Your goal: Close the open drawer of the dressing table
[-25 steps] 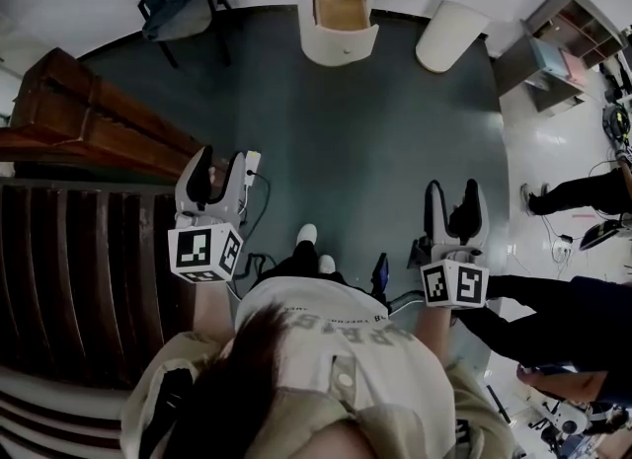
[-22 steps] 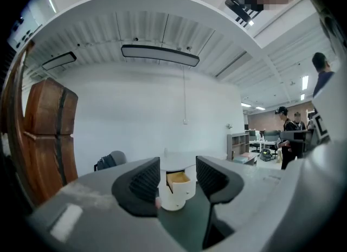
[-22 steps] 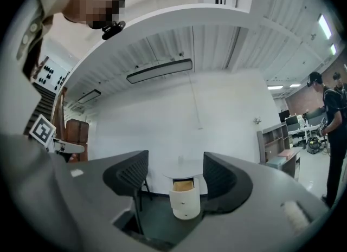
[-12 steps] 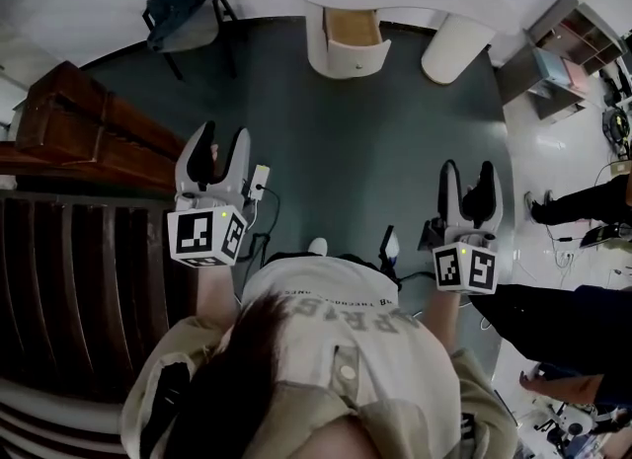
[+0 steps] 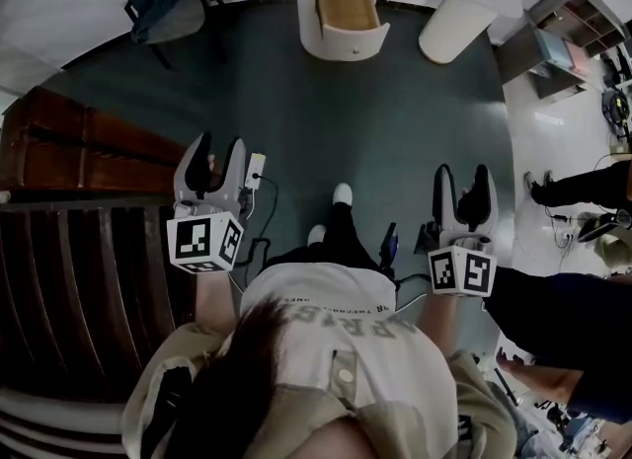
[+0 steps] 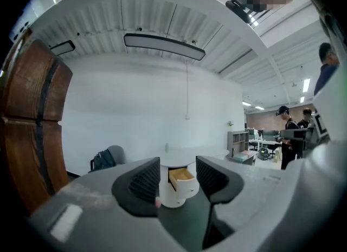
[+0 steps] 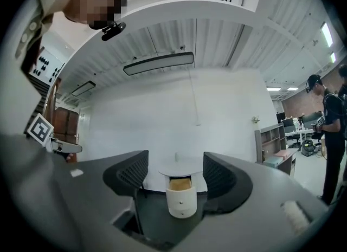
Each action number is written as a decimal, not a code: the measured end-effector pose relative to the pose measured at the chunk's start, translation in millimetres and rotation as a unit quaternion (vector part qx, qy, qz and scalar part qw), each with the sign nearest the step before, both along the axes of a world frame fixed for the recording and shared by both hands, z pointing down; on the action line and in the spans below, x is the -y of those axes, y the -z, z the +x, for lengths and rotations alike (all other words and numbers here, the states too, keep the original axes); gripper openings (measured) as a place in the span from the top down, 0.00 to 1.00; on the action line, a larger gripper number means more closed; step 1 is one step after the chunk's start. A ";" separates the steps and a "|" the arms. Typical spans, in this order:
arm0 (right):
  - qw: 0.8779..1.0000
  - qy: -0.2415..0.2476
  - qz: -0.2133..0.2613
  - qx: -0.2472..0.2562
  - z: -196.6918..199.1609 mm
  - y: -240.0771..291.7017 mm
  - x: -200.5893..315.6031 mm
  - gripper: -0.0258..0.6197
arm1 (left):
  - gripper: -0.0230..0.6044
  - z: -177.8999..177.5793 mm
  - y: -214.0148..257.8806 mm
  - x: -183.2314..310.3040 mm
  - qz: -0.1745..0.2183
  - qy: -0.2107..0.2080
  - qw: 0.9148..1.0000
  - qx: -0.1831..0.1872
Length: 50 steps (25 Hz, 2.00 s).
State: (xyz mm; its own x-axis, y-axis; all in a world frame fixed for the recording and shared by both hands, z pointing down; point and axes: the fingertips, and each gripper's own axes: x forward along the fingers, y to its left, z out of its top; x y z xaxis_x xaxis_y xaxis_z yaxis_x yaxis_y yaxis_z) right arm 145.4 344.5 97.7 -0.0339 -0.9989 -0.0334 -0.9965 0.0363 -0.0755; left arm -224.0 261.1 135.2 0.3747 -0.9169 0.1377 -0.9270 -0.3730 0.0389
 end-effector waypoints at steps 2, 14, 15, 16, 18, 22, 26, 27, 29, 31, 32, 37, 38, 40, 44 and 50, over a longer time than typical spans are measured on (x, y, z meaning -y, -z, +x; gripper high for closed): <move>1.000 -0.002 -0.008 0.001 3.9 -6.8 6.8 0.48 | 0.61 4.0 -6.8 6.6 -0.008 -0.004 1.000 0.003; 1.000 0.012 -0.013 0.014 22.6 -15.1 81.1 0.48 | 0.61 23.2 -6.8 72.8 -0.007 0.005 1.000 0.013; 1.000 0.014 -0.013 0.014 25.4 -14.2 90.5 0.48 | 0.61 27.1 -4.5 80.8 -0.005 0.006 1.000 0.012; 1.000 0.016 -0.010 0.014 28.1 -12.1 100.6 0.48 | 0.61 31.0 -2.3 88.8 -0.004 0.006 1.000 0.012; 1.000 0.021 0.000 0.014 33.1 -3.7 122.2 0.48 | 0.61 38.3 3.9 105.7 0.002 0.007 1.000 0.010; 0.999 0.035 0.019 0.008 45.5 13.9 163.3 0.48 | 0.61 54.0 23.6 139.9 0.021 0.015 1.000 0.005; 0.998 0.050 0.030 -0.004 53.8 19.6 199.7 0.48 | 0.61 64.4 34.3 170.5 0.038 0.023 0.999 0.001; 0.998 0.054 0.031 -0.006 55.5 19.1 208.7 0.48 | 0.61 66.7 35.0 177.3 0.040 0.025 0.999 -0.001; 0.998 0.062 0.031 -0.005 58.8 16.7 225.8 0.48 | 0.61 71.4 34.8 188.8 0.041 0.030 0.999 -0.003; 0.997 0.069 0.028 -0.001 60.3 12.7 240.7 0.49 | 0.61 74.4 32.9 197.6 0.039 0.035 0.999 -0.001; 0.997 0.073 0.026 0.002 60.3 10.6 247.5 0.49 | 0.61 75.1 31.3 201.3 0.037 0.038 0.999 0.002; 0.996 0.090 0.006 0.010 56.0 -9.0 284.4 0.49 | 0.61 75.0 15.9 220.5 0.012 0.051 0.999 0.015; 0.996 0.092 0.000 0.009 55.0 -16.2 293.4 0.49 | 0.61 75.6 11.8 226.4 0.007 0.054 0.998 0.017; 0.995 0.096 -0.015 0.003 53.3 -33.8 312.9 0.49 | 0.61 78.1 3.7 240.9 0.000 0.058 0.998 0.022; 0.994 0.101 -0.047 -0.002 52.7 -75.5 345.5 0.49 | 0.61 89.7 -12.2 265.5 -0.008 0.055 0.998 0.029; 0.991 0.097 -0.093 -0.011 51.1 -164.7 397.8 0.49 | 0.61 104.0 -54.6 305.7 -0.019 0.044 0.998 0.029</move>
